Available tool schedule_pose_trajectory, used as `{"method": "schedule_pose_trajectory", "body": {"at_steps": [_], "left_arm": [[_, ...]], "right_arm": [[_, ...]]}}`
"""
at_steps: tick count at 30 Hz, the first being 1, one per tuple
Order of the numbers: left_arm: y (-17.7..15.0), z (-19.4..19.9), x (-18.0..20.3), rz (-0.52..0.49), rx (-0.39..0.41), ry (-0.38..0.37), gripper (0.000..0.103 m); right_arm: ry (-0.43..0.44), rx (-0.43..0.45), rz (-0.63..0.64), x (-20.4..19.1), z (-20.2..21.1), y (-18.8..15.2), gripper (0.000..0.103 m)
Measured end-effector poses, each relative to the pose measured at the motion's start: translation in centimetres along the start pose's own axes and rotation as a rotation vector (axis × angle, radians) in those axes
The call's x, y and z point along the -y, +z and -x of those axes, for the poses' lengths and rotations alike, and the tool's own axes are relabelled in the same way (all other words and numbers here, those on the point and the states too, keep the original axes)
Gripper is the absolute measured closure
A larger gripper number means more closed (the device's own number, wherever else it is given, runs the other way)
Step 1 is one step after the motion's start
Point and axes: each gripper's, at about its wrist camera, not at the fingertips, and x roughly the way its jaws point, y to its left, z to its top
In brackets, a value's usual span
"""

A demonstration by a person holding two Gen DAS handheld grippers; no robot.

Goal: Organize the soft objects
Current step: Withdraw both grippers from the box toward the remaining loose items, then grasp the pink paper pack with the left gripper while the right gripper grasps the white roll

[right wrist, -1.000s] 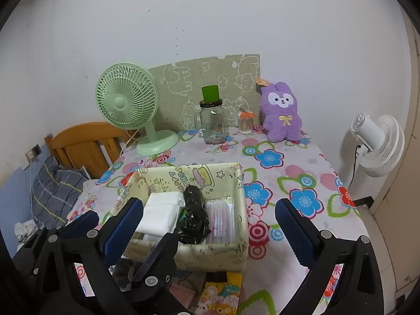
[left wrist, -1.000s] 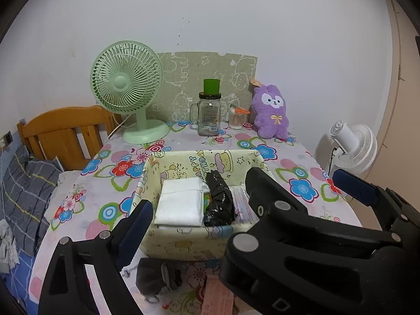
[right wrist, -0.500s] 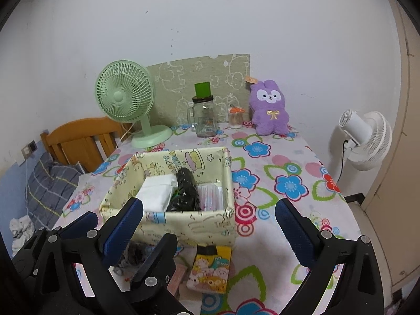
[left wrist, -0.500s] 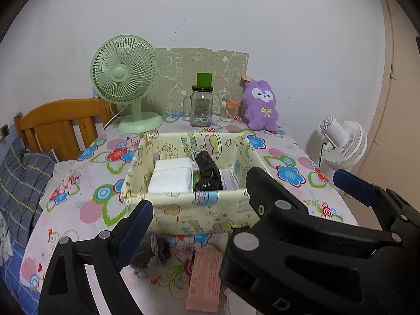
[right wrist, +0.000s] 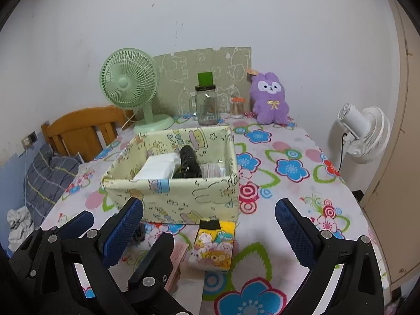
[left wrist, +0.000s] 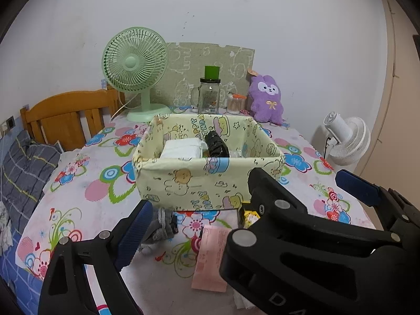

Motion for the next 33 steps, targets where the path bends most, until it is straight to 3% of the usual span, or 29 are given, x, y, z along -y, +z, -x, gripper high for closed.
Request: {"method": "schedule_pose_trajectory", "body": {"at_steps": [11, 18, 33], "left_arm": [[-2.4, -0.9, -1.1, 0.019, -0.033, 0.003, 0.01], [-4.3, -1.7, -0.9, -0.029, -0.054, 0.012, 0.011], [-6.9, -2.8, -1.6, -0.035, -0.132, 0.004, 0.019]], "right_arm": [[-0.007, -0.034, 0.023, -0.9, -1.0, -2.4, 0.002], [-0.004, -0.102, 0.024, -0.9, -2.4, -4.6, 0.012], [-0.019, -0.182, 0.011, -1.0, -3.6, -7.7, 0.023]]}}
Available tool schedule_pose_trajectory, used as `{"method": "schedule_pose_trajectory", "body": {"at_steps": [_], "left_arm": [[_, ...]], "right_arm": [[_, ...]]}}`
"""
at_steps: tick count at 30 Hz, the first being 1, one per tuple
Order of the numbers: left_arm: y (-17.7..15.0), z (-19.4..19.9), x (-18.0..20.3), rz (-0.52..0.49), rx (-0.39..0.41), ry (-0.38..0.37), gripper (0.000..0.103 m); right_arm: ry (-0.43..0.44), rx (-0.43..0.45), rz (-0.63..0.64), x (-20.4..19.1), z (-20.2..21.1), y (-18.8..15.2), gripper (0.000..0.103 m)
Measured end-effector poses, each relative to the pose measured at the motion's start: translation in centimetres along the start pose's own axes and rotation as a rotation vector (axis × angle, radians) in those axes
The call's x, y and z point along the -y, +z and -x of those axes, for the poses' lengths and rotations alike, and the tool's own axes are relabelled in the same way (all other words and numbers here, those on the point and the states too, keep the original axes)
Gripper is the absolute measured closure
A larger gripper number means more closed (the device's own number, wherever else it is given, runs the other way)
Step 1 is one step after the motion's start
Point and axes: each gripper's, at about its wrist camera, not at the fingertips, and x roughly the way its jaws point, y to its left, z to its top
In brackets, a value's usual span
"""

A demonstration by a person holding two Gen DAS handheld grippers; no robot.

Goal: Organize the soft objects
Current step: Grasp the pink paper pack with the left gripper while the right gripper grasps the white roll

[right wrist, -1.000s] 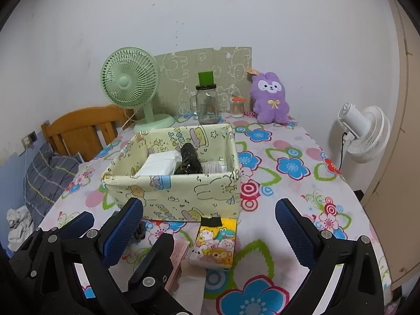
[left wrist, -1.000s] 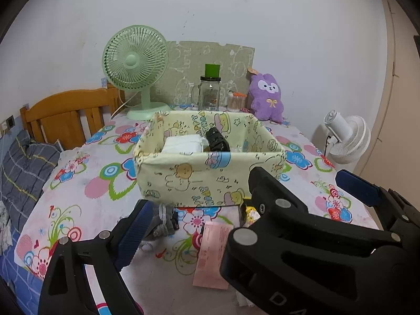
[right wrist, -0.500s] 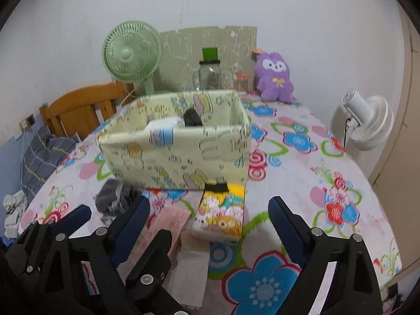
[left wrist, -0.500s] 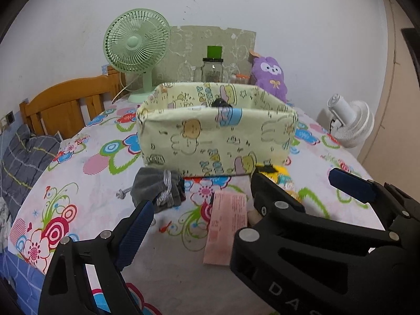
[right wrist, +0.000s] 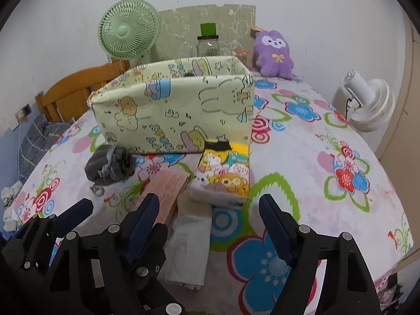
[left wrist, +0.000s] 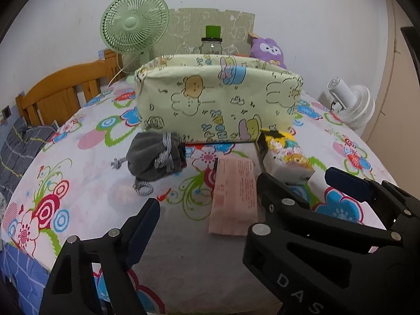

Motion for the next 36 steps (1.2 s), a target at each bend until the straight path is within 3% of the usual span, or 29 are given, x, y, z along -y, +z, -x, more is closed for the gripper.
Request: {"method": "schedule_pose_trajectory", "body": {"at_steps": [12, 23, 29, 36], "left_arm": [[-1.1, -0.3, -0.1, -0.029, -0.026, -0.016, 0.022], [-0.9, -0.5, 0.1, -0.028, -0.029, -0.002, 0.023], [-0.2, -1.0, 0.4, -0.025, -0.02, -0.008, 0.024], [0.7, -2.2, 0.7, -0.024, -0.028, -0.006, 0.037]], "right_arm": [[0.002, -0.049, -0.027, -0.1, -0.3, -1.4, 0.028], [0.003, -0.067, -0.042, 0.1, -0.7, -1.4, 0.073], [0.02, -0.049, -0.047, 0.7, -0.6, -0.9, 0.079], [0.053, -0.024, -0.05, 1.2, -0.1, -0.5, 0.08]]}}
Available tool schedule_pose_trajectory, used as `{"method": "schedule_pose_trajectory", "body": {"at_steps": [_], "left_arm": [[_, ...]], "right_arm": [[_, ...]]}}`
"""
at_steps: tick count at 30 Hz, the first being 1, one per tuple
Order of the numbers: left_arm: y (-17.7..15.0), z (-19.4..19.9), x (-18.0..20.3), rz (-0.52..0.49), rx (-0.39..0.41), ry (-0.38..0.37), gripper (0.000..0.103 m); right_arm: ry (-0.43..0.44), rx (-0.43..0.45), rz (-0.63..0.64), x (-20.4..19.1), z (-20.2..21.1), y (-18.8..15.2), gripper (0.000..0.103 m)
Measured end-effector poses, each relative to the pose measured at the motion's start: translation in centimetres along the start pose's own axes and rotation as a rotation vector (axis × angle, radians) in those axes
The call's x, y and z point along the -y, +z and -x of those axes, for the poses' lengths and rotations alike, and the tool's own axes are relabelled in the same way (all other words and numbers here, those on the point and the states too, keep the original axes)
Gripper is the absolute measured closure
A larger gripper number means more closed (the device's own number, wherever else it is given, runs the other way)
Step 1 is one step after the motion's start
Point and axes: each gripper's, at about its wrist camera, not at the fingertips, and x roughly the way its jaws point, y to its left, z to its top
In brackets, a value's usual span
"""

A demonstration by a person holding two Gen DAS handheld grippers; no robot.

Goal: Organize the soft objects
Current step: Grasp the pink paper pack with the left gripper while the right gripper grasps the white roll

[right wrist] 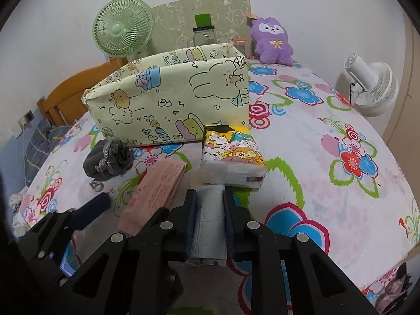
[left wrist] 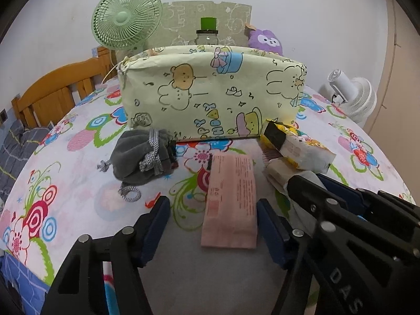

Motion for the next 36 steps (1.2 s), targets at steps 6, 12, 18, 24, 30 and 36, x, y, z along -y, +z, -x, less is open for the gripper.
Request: {"method": "schedule_pose_trajectory", "body": {"at_steps": [6, 12, 18, 24, 30, 36], "left_arm": [[0.3, -0.1, 0.4, -0.002, 0.0, -0.018, 0.063], [0.3, 0.2, -0.2, 0.02, -0.012, -0.03, 0.064], [0.4, 1.3, -0.7, 0.031, 0.011, -0.021, 0.064], [0.8, 2.6, -0.8, 0.036, 0.033, -0.027, 0.064], [1.8, 3.6, -0.7, 0.035, 0.054, -0.039, 0.064], [3.2, 4.5, -0.3, 0.034, 0.074, -0.035, 0.064]], "right_arm": [[0.02, -0.002, -0.012, 0.4, 0.0, 0.3, 0.08], [0.03, 0.006, -0.005, 0.0, 0.2, 0.4, 0.08], [0.04, 0.022, 0.006, -0.7, 0.9, 0.6, 0.08], [0.051, 0.05, 0.005, -1.2, 2.3, 1.1, 0.08], [0.047, 0.071, -0.003, -1.1, 3.4, 2.0, 0.08], [0.055, 0.091, -0.004, -1.0, 4.5, 3.3, 0.08]]}}
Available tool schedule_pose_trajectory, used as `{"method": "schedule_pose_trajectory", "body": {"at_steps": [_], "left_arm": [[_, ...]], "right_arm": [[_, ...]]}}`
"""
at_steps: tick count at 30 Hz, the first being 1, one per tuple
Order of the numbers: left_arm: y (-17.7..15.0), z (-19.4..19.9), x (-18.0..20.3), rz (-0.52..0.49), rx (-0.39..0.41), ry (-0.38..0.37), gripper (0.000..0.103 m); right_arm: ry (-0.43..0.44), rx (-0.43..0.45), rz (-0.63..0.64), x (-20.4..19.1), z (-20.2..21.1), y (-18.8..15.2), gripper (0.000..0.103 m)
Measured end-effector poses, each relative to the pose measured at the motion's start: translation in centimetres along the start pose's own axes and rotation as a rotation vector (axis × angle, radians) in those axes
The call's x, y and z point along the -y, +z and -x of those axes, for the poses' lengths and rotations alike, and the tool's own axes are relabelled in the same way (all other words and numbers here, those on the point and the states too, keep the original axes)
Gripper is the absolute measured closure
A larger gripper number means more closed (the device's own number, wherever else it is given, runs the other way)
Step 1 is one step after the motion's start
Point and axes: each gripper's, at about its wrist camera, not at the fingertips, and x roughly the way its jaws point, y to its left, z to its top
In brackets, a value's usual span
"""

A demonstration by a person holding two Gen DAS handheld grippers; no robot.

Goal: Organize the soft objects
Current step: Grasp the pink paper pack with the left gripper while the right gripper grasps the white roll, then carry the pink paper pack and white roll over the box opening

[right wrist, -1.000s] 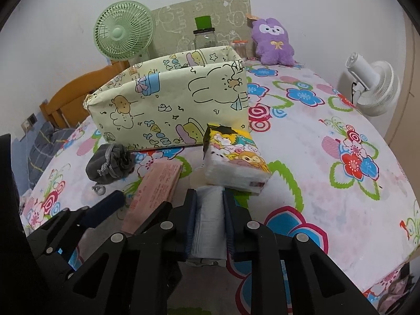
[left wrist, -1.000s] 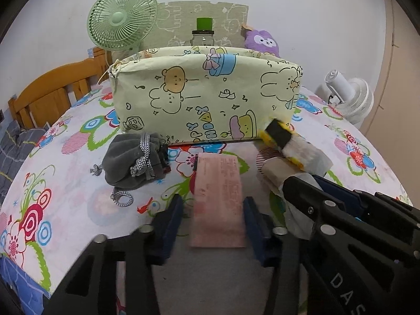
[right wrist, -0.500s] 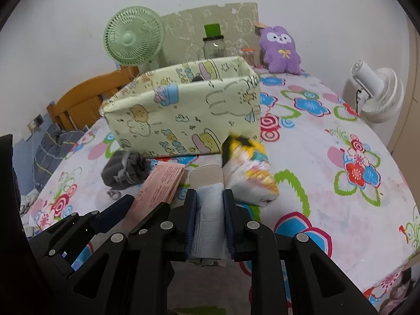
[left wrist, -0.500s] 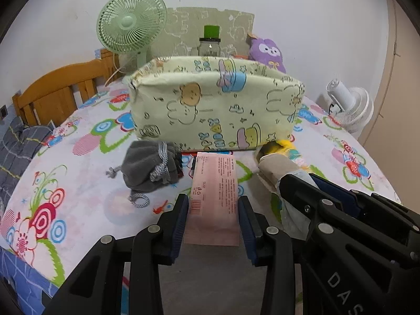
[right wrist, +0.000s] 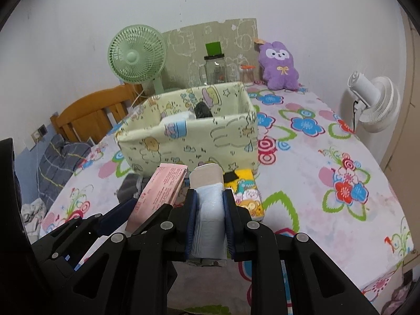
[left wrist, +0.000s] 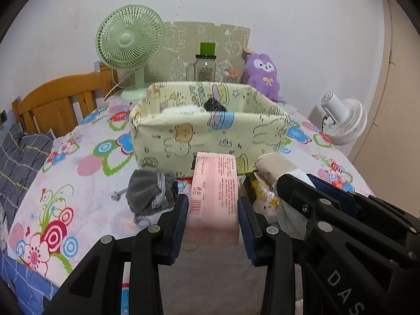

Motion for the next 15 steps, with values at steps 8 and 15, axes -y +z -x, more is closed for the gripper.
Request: {"method": "schedule_pose_trajectory", "body": {"at_steps": [8, 15], "left_arm": [[1.7, 1.0, 0.4, -0.004, 0.029, 0.012, 0.064], [3.3, 1.7, 0.8, -0.017, 0.05, 0.022, 0.064]], "right_arm": [[0.004, 0.029, 0.004, -0.1, 1.3, 1.8, 0.08], [0.002, 0.051, -0.001, 0.0, 2.1, 3.4, 0.08]]}}
